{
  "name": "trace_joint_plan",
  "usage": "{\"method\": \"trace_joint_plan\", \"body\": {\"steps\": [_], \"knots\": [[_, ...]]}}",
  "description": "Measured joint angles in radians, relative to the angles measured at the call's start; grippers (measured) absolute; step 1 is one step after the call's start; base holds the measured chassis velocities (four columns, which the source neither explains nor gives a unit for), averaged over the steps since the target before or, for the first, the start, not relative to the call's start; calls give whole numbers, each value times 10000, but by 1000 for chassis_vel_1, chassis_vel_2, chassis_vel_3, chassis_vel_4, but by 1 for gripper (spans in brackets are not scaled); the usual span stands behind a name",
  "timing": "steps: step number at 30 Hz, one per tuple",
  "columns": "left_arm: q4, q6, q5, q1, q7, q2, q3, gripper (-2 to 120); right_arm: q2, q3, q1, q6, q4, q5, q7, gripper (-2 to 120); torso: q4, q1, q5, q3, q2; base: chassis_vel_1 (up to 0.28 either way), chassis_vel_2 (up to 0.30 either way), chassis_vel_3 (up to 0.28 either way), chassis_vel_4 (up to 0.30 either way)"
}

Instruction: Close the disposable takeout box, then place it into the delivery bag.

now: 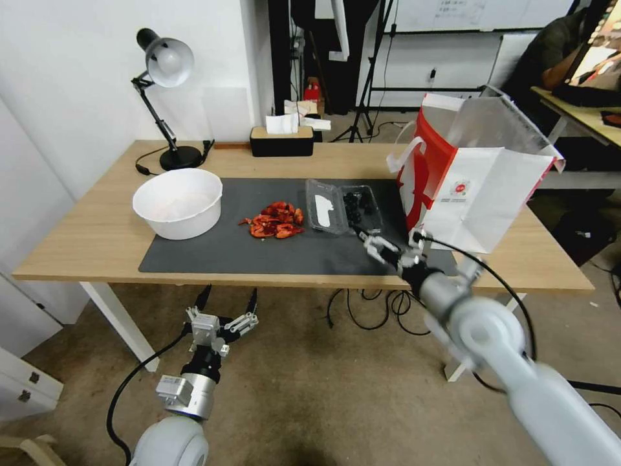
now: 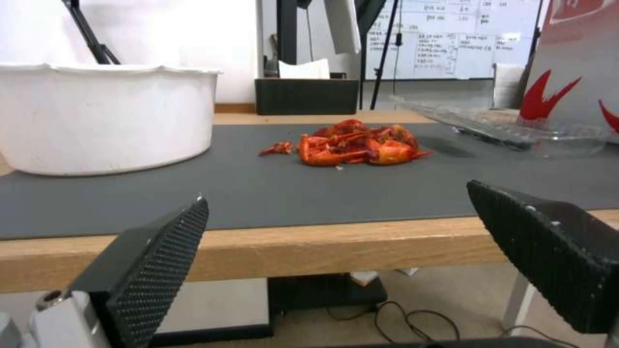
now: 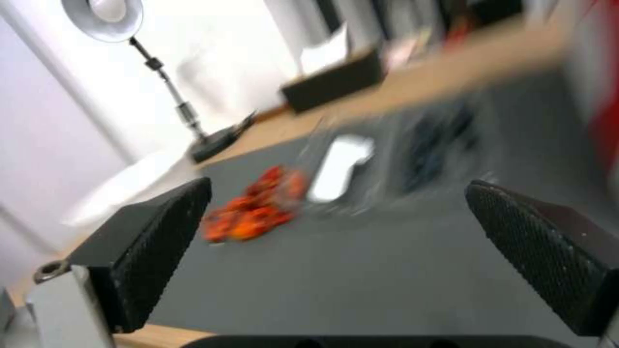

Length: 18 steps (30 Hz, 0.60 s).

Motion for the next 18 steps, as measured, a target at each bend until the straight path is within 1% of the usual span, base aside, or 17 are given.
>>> {"method": "trace_joint_plan", "body": {"steps": [1,2,3,4,5,6,7,9,10,11,12,14,15,16,17,18], "knots": [[-44,-4,-61,7,33,-4,14,100,390,438,-798,566,196,-1434,-226,100,-1,0,6,-1,0,0,0,0,0],[-85,-7,-129,4,81,-9,22,100,758,774,-1487,1112,339,-2634,-334,100,-2,0,5,0,1,0,0,0,0],[-85,-7,-129,4,81,-9,22,100,758,774,-1487,1112,339,-2634,-334,100,-2,0,5,0,1,0,0,0,0],[-139,-7,-233,-14,155,-9,31,100,1351,1284,-2387,1916,471,-4307,-393,100,-3,0,4,0,0,0,0,0,0],[-166,-7,-292,-21,180,-7,38,100,1662,1563,-2784,2282,517,-5123,-377,100,-5,-1,4,-1,0,0,0,0,0],[-208,2,-444,-62,228,15,58,100,2302,2140,-3527,2876,671,-6632,-173,100,-3,-1,2,-1,1,0,0,0,0],[-208,2,-444,-62,228,15,58,100,2302,2140,-3527,2876,671,-6632,-173,100,-3,-1,2,-1,1,0,0,0,0],[-226,38,-604,-131,258,61,88,100,3043,2756,-4346,3364,904,-8082,347,100,-3,-1,-4,-1,1,0,0,0,0],[-227,48,-630,-178,285,73,94,100,3448,3013,-4709,3540,976,-8624,602,100,-7,0,0,-1,1,0,0,0,0],[-227,48,-630,-178,285,73,94,100,3448,3013,-4709,3540,976,-8624,602,100,-7,0,0,-1,1,0,0,0,0],[-226,48,-633,-181,309,61,82,100,3683,3085,-4930,3632,984,-8785,698,100,-7,0,-1,-1,1,0,0,0,0],[-232,48,-633,-134,318,9,46,100,3834,3005,-5091,3643,960,-8588,686,100,-7,0,-1,0,1,0,0,0,0],[-264,49,-629,-85,321,-64,19,100,3868,2784,-5160,3641,826,-7941,546,100,2,-1,1,0,1,0,0,0,0],[-287,58,-602,-69,321,-125,17,100,3891,2663,-5172,3716,651,-7510,326,100,4,0,7,0,0,0,0,0,0],[-308,83,-563,-73,319,-173,33,100,3895,2607,-5154,3917,413,-7251,138,100,4,0,4,1,1,0,0,0,0],[-308,83,-563,-73,319,-173,33,100,3895,2607,-5154,3917,413,-7251,138,100,4,0,4,1,1,0,0,0,0]]}}
